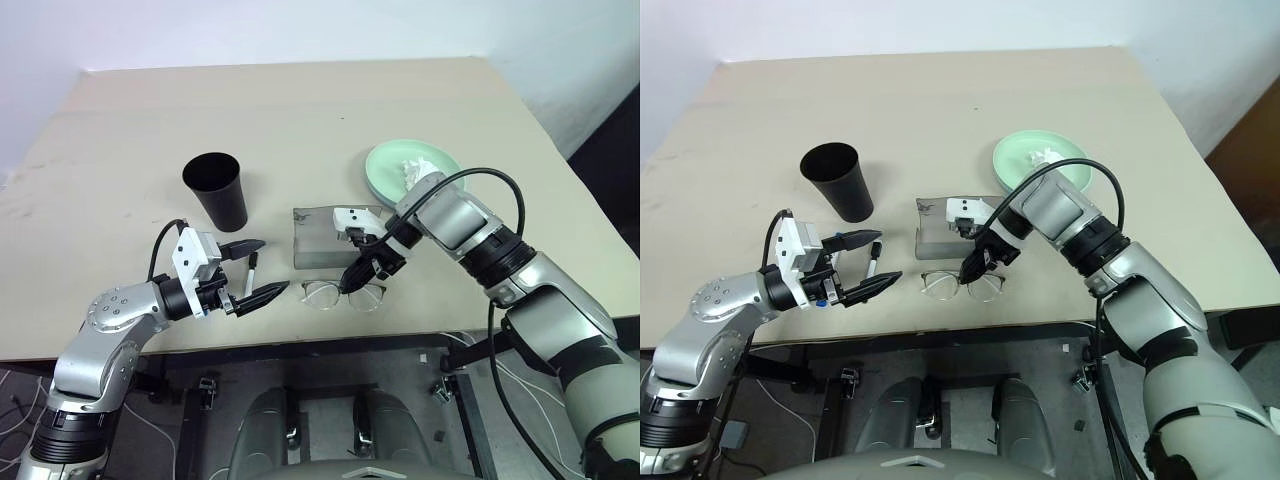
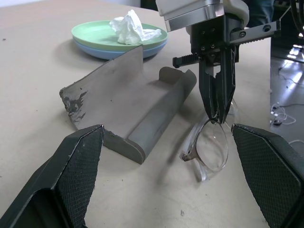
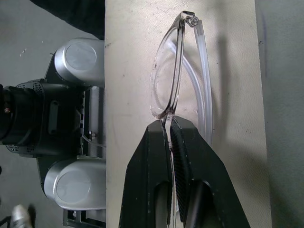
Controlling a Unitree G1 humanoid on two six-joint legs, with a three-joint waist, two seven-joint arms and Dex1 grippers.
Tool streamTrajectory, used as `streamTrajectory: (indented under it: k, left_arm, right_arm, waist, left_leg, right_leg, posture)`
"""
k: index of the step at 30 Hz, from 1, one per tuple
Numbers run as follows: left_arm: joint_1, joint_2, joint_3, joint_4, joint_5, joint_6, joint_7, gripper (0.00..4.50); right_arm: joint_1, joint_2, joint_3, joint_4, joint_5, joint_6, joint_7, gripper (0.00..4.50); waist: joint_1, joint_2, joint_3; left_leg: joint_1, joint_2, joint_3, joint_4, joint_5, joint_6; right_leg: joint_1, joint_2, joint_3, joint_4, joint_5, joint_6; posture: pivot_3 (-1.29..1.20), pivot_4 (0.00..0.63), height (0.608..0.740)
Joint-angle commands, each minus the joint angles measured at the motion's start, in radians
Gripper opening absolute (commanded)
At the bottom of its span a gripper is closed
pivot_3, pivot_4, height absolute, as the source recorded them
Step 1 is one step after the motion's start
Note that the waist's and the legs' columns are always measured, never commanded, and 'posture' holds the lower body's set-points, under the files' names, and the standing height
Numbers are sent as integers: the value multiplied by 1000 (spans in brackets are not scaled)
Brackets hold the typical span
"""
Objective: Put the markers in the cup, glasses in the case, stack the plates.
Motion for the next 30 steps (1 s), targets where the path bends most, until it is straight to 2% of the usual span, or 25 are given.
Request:
streamTrajectory:
  k: [1, 16, 20, 30]
  left_arm:
    - [-1, -3, 4, -10, 2, -23, -1, 4500]
    - [1, -6, 13, 1, -2, -27, -5, 4500]
    - [0, -8, 16, -2, -6, -23, 1, 4500]
    - [7, 1, 26, -15, -10, -21, 5, 4500]
  right_arm:
    - [-26, 3, -24, -9, -4, 8, 0, 19]
    - [-114, -122, -120, -120, 213, 93, 19, 19]
    - [-156, -90, -169, -3, 173, 21, -7, 19]
    - [-228, 36, -217, 370, 28, -372, -60, 19]
  waist:
    - [0, 0, 0]
    - [1, 0, 0]
    - [0, 0, 0]
    - [-1, 0, 0]
  left_leg:
    - [0, 0, 0, 0, 0, 0]
    - [0, 0, 0, 0, 0, 0]
    - [0, 0, 0, 0, -1, -1]
    - [0, 0, 1, 0, 1, 1]
  right_leg:
    - [0, 0, 0, 0, 0, 0]
    - [0, -1, 0, 0, 0, 0]
    - [0, -1, 0, 0, 0, 0]
    - [0, 2, 0, 0, 0, 1]
  posture:
    - [0, 150, 701]
    - [0, 150, 701]
    - [0, 150, 701]
    - [0, 150, 701]
